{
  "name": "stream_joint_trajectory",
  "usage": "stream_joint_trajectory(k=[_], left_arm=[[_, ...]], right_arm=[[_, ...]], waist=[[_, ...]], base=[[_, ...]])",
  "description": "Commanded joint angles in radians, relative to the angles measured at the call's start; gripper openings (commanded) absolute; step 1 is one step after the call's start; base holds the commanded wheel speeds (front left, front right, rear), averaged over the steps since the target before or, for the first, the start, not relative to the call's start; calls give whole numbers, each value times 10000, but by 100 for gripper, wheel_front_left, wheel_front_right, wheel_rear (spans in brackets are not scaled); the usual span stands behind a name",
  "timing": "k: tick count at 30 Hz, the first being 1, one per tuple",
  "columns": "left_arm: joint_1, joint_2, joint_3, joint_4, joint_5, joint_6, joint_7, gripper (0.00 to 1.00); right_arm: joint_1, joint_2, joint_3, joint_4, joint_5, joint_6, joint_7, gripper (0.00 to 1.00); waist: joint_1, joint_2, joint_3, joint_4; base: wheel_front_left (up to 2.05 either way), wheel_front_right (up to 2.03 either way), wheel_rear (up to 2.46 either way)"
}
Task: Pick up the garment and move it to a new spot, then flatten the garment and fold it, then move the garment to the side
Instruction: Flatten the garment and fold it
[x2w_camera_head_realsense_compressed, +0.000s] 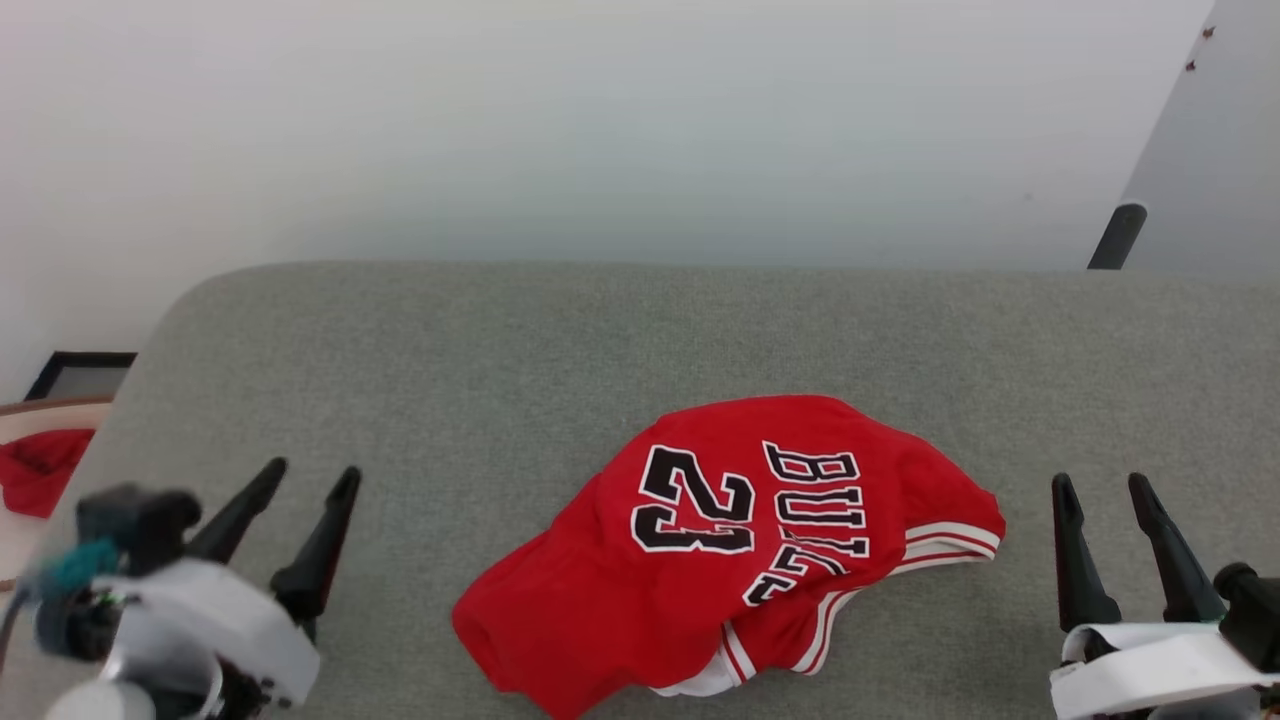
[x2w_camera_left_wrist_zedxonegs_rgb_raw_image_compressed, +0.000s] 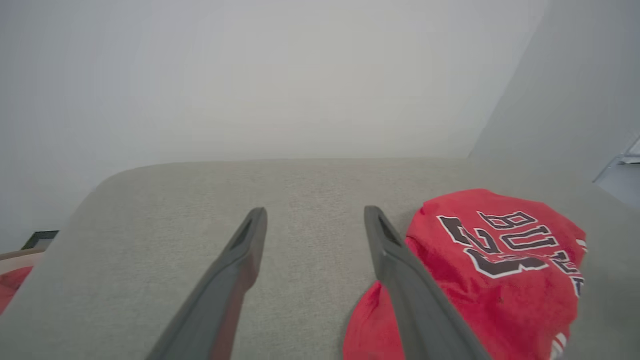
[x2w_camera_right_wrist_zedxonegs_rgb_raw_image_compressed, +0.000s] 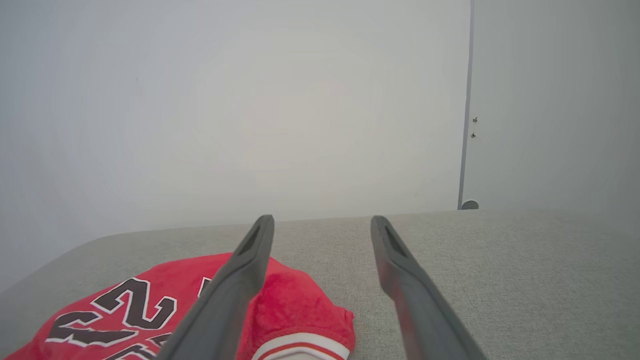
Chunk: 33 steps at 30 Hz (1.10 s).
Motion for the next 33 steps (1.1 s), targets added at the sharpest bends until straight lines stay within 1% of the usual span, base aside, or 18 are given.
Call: stream_joint_trajectory(k=[1,3,5,6,10,16,18,21,24,33], left_arm=[[-155,28,-76,-83,-225,-47,269,100],[-441,140,-272,-285,-809,-63,1395,100],[-723,318,-487,-412,-1257,13,2613,100],[-844,332,-584,-441,-1531,99,3184,100],[-1323,649,-1020,-567,-2062,508,5307,100],[-1789,827,-1564,-466,-2491,949,7249,100],[-1951,926,-1764,-386,-2407,948,7634,100],[-2030,842,-1988,-164,-2513,879,7958,100],[-2251,947,-2218,150,-2346,776,8235,100],[-2942,548,-2748,1365,-2199,505,8466,100]], right_arm=[[-79,-17,63,5,-16,4,-13,100],[-176,-9,159,31,2,4,-17,100],[-318,1,260,36,57,4,-27,100],[-378,6,314,39,70,4,-33,100],[-587,49,454,78,139,4,-59,100],[-885,121,587,117,217,4,-85,100],[-988,133,611,116,215,4,-96,100],[-1099,112,634,124,242,4,-101,100],[-1247,78,662,113,263,4,-109,100],[-1554,126,672,-51,211,4,-114,100]], waist=[[0,0,116,-80],[0,0,231,-159],[0,0,399,-230],[0,0,484,-276],[0,0,886,-451],[0,0,1426,-730],[0,0,1572,-820],[0,0,1782,-943],[0,0,1970,-1046],[0,0,2366,-1264]], base=[[0,0,0],[0,0,0],[0,0,0],[0,0,0],[0,0,0],[0,0,0],[0,0,0],[0,0,0],[0,0,0],[0,0,0]])
